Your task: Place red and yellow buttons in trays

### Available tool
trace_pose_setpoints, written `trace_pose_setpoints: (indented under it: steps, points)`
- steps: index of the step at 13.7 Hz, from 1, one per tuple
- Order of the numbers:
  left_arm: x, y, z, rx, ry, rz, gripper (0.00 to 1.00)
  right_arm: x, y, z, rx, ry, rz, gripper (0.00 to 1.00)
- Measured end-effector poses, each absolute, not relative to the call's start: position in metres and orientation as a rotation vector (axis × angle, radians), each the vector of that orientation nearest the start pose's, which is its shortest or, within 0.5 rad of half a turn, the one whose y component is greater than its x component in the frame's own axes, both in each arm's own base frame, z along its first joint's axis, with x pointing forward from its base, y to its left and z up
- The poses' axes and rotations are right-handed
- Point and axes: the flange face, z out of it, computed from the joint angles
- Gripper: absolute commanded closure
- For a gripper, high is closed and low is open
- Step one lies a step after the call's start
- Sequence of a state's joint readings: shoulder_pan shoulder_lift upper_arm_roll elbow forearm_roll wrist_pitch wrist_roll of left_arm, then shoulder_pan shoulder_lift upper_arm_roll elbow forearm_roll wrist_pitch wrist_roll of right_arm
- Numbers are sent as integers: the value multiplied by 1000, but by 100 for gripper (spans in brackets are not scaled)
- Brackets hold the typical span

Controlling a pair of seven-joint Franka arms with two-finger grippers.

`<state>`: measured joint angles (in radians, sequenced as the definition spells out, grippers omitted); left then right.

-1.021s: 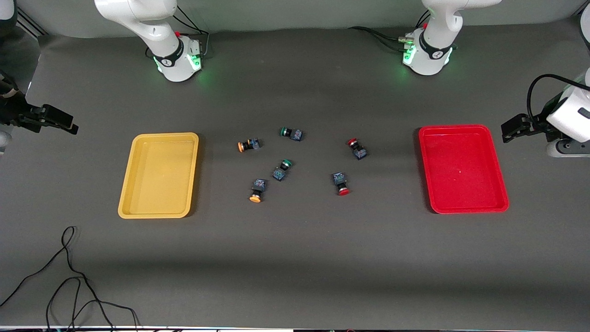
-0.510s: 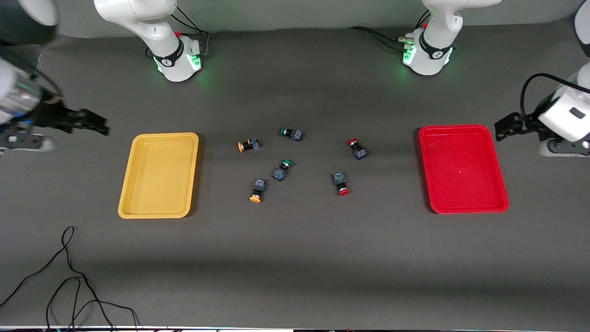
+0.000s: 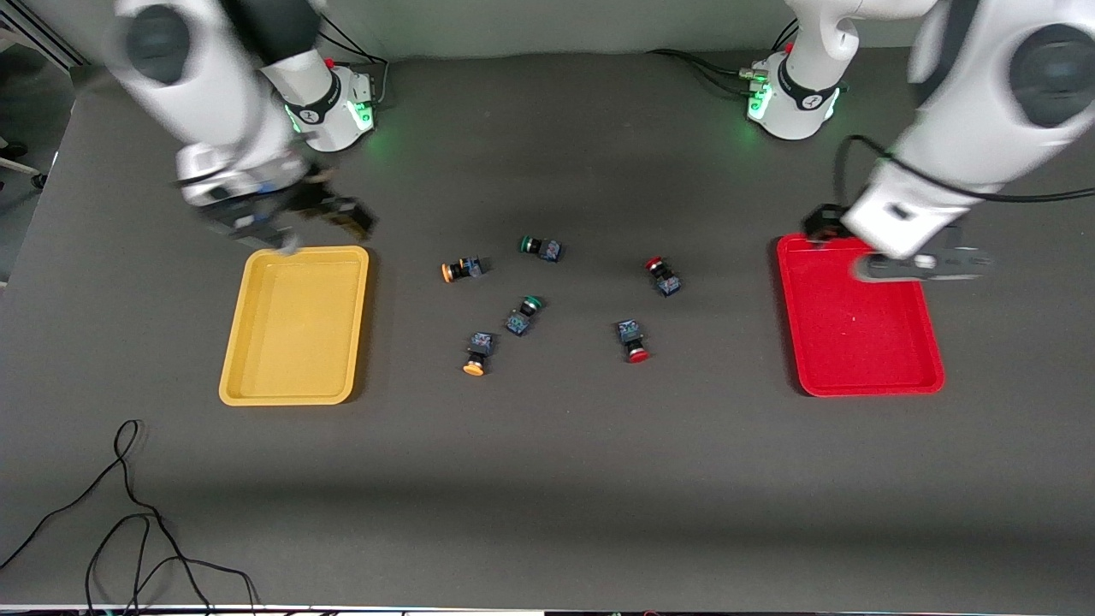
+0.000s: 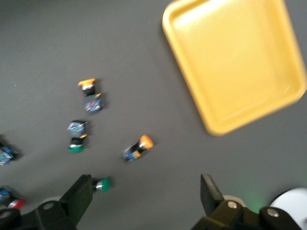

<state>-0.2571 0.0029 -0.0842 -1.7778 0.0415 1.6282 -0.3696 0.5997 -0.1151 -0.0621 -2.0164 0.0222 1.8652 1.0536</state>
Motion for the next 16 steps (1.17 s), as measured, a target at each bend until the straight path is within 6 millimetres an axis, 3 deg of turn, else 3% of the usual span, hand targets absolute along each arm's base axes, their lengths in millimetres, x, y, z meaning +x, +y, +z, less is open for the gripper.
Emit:
trace_pose_setpoints:
  steps: [1,3,5,8,11,13,16]
  points:
    - [508,-201,517,-3038,-33,194,0,430,290,490,-3021,884,68,0]
    - [495,-234,485,-3037,-56,173,0,406,316,473,-2984,1015,93,0]
    - [482,-261,443,-3030,-109,174,1,393,319,458,-2972,1081,137,0]
    - [462,-306,375,-3002,-154,209,2,382,306,440,-2949,1117,145,0]
    - [452,-317,306,-3015,-241,180,2,381,301,399,-2903,1150,105,0]
    - [444,-316,262,-3008,-327,184,2,384,302,357,-2883,1193,84,0]
    - [440,-322,211,-3016,-390,182,6,394,308,294,-2855,1279,59,0]
